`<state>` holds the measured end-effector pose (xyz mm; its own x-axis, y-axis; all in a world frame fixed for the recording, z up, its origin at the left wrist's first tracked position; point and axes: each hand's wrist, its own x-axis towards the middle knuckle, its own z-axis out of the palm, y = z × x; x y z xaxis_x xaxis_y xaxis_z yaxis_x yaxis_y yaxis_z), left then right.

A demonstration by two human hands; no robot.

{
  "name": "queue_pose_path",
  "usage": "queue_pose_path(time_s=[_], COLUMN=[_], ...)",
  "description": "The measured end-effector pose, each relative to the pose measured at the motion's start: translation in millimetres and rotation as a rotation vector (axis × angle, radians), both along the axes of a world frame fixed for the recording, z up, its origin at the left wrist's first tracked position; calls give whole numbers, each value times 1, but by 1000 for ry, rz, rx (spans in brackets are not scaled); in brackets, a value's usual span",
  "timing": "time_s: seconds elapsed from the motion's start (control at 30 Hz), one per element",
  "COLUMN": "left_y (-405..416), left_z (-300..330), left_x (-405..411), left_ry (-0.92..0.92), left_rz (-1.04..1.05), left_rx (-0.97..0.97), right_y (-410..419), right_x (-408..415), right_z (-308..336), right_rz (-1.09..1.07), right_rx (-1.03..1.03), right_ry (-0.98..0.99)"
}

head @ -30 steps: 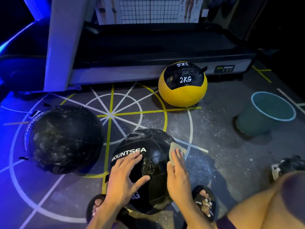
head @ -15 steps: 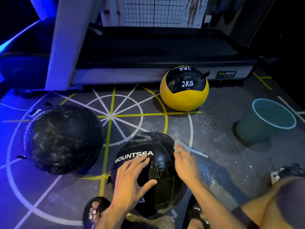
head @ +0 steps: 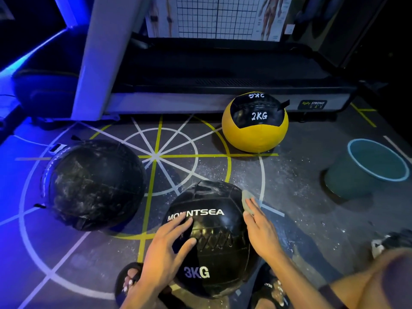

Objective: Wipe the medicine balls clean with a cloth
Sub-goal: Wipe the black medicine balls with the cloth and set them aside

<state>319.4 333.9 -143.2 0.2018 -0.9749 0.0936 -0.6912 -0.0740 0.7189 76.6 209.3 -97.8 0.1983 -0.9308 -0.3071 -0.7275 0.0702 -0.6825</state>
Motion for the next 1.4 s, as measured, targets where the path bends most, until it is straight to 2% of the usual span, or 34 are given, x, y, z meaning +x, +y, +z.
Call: queue_pose_path(time_s=[0.13,0.27,0.37,0.53,0.7,0.77,1.03,1.4], left_y=[0,0,1,-1,-7,-9,-27,-18], left_z=[1,-4,-3,2,0,-1,9,20], left_x=[-8,-4,1,-16,-27,-25,-29,-40], left_ry=[-1,-9,-23,-13,-64,-67,-105,-120], left_rz=[-27,-15,-32,-52,-80,-87,-166,-158], left_rx=[2,3,18,14,-1,1,87,190], right_y=[-7,-1,-3,-19,-3,-4,8,16], right_x=[22,60,46,16,57,55,-14,-30], right_z=[5,15,9,9,18,17,14,2], right_rz=[-36,234,373,40,282,341,94,83], right_rx=[1,-173,-257,-48,-189,-178,-31,-106], right_ry=[95,214,275,209,312,296,201,86])
